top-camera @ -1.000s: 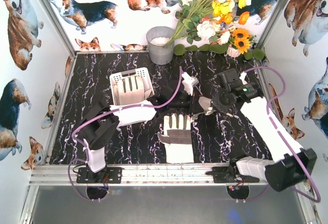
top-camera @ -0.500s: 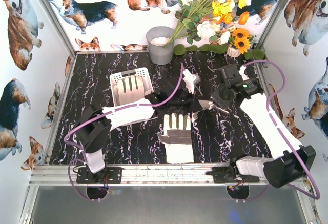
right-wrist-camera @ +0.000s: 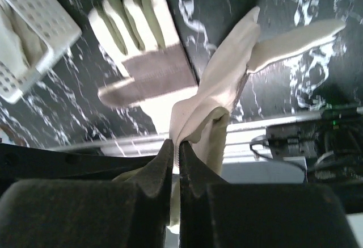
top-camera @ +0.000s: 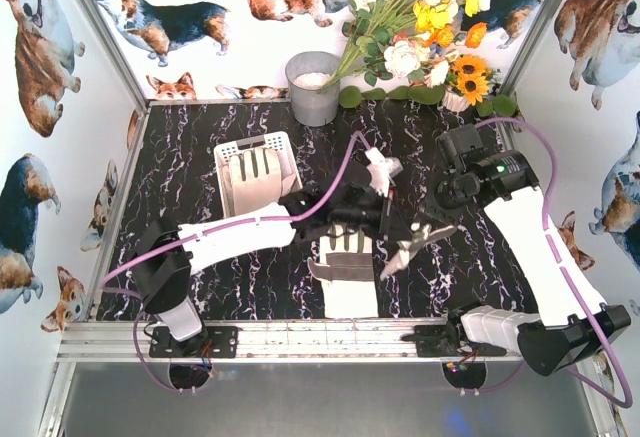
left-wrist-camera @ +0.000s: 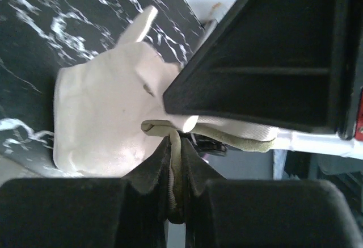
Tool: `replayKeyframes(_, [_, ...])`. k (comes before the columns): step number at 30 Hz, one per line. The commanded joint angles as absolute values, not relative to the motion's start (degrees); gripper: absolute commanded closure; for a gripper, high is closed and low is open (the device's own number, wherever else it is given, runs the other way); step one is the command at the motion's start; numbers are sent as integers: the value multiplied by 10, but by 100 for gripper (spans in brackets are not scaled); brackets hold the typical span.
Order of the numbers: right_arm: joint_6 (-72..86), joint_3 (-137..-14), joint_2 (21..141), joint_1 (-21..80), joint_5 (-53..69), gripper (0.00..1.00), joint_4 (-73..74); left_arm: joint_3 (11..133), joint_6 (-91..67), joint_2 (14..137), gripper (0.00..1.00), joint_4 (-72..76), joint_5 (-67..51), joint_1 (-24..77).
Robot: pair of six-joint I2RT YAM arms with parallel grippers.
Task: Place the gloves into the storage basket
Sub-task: Place the glove at the center of the board.
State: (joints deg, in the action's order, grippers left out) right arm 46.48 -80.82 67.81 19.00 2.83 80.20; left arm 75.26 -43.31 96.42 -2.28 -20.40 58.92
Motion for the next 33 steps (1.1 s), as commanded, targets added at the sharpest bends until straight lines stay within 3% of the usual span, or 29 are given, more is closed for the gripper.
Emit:
replayKeyframes(1, [421,-820,676,190,121,100,873,746,-509,950,100,-4,-215,624])
replayKeyframes(7, [398,-822,704,190,89,100,867,686,-544,935,100,51,-204,603])
replayKeyframes(25, [519,-672,751,164,-96,100,573,813,-330,1075,98,-68,-39,561])
replayKeyframes(29, [591,-601,738,133,-150,100,508,820,-325,1061,61,-61,-4,561])
replayKeyframes(33, [608,-579,742,115,-161,100,479,768,-346,1004,43,-36,22,562])
